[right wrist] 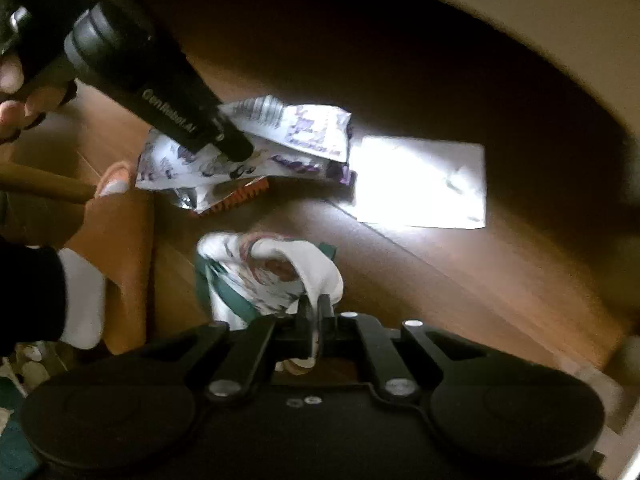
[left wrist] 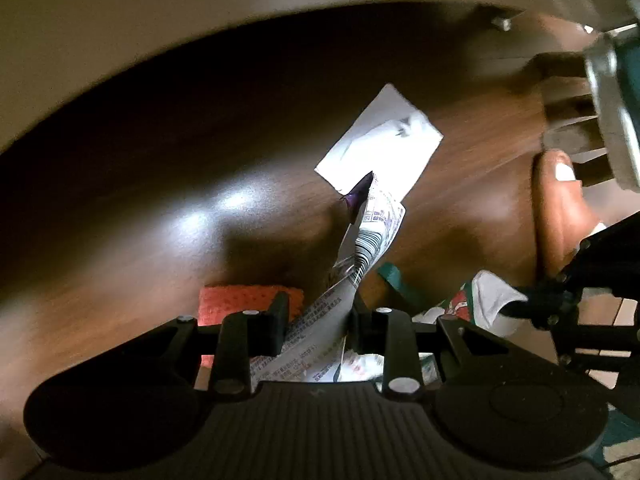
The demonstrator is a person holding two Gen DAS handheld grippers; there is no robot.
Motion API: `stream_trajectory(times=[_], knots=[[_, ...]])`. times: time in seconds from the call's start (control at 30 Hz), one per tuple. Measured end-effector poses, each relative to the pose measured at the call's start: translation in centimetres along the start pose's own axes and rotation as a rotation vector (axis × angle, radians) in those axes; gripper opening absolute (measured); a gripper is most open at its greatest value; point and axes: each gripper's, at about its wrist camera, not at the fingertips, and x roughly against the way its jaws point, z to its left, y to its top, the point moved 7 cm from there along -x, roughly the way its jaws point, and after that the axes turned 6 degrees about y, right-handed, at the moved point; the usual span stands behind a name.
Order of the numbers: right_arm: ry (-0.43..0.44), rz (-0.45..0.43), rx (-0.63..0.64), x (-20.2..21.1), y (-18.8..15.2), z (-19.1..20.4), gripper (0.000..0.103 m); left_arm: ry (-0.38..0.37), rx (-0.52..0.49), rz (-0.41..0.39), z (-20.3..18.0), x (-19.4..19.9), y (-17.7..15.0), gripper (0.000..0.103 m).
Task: Collect trash
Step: 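Grasp the printed plastic bags with left gripper while right grasps white bag, then carry the printed bags and white Christmas bag up to the teal bin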
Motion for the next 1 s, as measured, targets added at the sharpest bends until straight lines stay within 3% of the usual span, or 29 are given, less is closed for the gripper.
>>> stream_trajectory(times=[0.4, 0.73, 1.0], knots=[[-0.085, -0.178, -0.075, 12.6, -3.5, 2.0, 0.003, 0.027, -0.008, -0.108, -3.3, 12.7, -2.1, 0.029], [-0.117, -0.461, -0.193, 26.1, -7.8, 1.9, 0.003, 0.066, 0.066, -0.243, -8.2, 23.4, -3.9, 0.029], [-0.184, -0.657, -0.205, 36.4, -12.1, 2.2, 0.003, 0.006, 0.112, -0.415, -14.5, 31.7, -4.6, 0.029]])
